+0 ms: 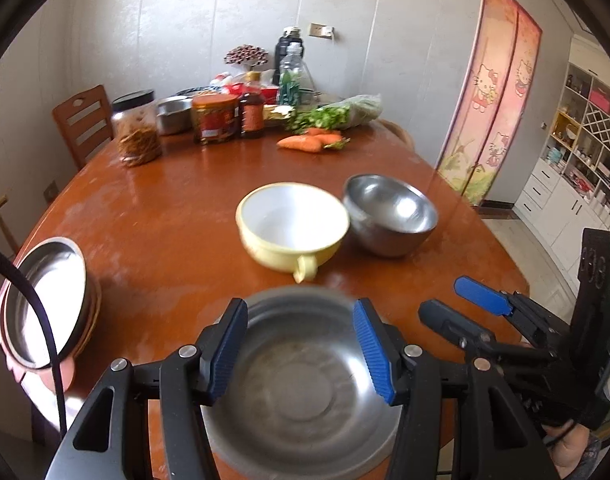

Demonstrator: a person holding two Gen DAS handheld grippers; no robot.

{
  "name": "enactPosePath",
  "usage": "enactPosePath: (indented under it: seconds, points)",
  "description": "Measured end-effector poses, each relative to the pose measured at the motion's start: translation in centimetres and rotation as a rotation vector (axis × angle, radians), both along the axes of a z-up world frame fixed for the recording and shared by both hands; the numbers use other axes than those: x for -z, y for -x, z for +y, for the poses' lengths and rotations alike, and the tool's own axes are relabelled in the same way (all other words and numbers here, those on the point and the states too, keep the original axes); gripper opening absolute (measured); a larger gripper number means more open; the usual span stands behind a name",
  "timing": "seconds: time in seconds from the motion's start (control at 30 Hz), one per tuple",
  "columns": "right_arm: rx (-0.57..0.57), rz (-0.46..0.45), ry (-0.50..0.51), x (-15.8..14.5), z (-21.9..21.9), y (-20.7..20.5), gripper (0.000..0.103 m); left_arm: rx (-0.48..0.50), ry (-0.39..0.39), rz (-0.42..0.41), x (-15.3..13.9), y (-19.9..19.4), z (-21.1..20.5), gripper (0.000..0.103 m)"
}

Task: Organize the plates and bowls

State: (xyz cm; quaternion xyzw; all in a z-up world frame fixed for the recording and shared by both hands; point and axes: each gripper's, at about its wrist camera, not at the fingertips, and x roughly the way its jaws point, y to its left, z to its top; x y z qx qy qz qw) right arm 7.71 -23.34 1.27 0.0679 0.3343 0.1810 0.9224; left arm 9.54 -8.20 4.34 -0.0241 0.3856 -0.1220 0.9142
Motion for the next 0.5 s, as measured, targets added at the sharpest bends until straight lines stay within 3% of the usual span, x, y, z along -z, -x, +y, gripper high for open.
enactPosePath:
  seconds: [0.23, 0.5]
  points:
    - [0.132, -0.002, 0.016, -1.4, -4.9, -4.0, 0.075, 0.051, 0.02, 0.033, -0.5, -3.1, -3.1, 0.056]
    - [0.106, 0.061, 0.036, -1.2, -6.9, -10.8, 0.075, 0.093, 0.032, 0.094, 0.3, -6.4, -6.0, 0.056]
